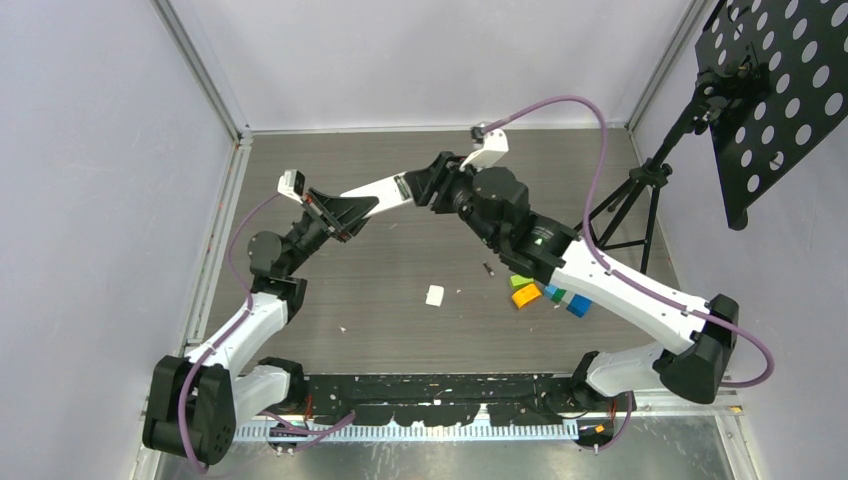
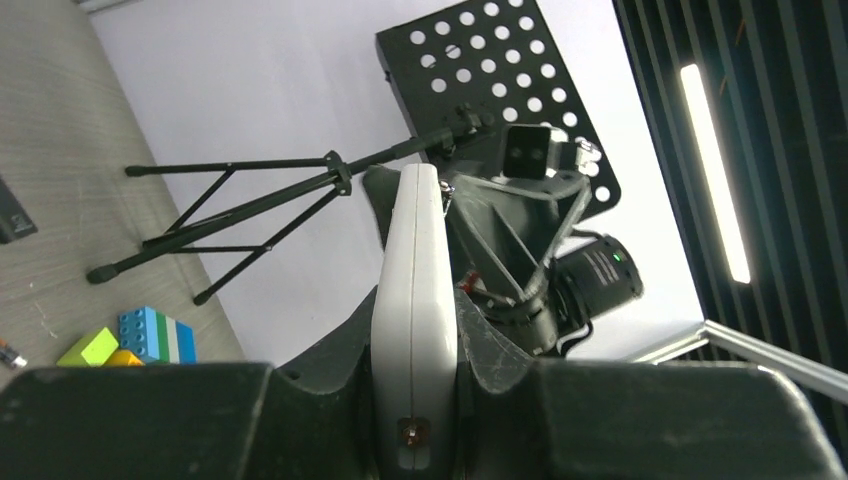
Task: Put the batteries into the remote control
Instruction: Load the battery into the remote control.
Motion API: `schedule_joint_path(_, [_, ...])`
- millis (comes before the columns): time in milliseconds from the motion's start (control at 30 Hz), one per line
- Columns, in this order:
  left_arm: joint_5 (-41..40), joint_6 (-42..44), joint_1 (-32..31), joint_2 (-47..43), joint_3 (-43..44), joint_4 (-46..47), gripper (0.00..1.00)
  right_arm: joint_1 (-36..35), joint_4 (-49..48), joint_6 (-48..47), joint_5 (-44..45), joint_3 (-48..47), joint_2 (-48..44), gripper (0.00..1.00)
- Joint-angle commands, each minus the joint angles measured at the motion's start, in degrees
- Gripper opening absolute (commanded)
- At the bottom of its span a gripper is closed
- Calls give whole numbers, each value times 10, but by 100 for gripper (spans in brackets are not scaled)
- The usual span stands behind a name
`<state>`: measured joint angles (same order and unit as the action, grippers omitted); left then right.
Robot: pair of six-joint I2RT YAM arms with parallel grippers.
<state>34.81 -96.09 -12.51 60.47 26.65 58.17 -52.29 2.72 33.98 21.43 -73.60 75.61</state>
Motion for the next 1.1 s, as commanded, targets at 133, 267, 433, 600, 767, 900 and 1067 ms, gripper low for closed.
schedule_joint_path(133, [25,65,-1,4,9,105,0,52,-8,219,-97,63,-52,66])
schedule_joint_path(267, [27,74,-1,8,9,102,0,52,-72,228,-152,82,-43,59])
schedule_joint_path(433, [27,85,-1,8,5,91,0,52,-82,200,-154,95,-45,59])
schedule_joint_path(600, [27,111,-1,-5,2,55,0,52,-38,177,-98,102,-66,65])
schedule_joint_path(767, [20,138,-1,-20,0,21,0,52,-35,157,-76,108,-82,58])
schedule_joint_path(900, [17,145,-1,-25,0,4,0,52,-57,129,-100,109,-86,43])
schedule_joint_path(1067, [17,147,-1,-26,0,-4,0,50,-70,82,-144,98,-81,38])
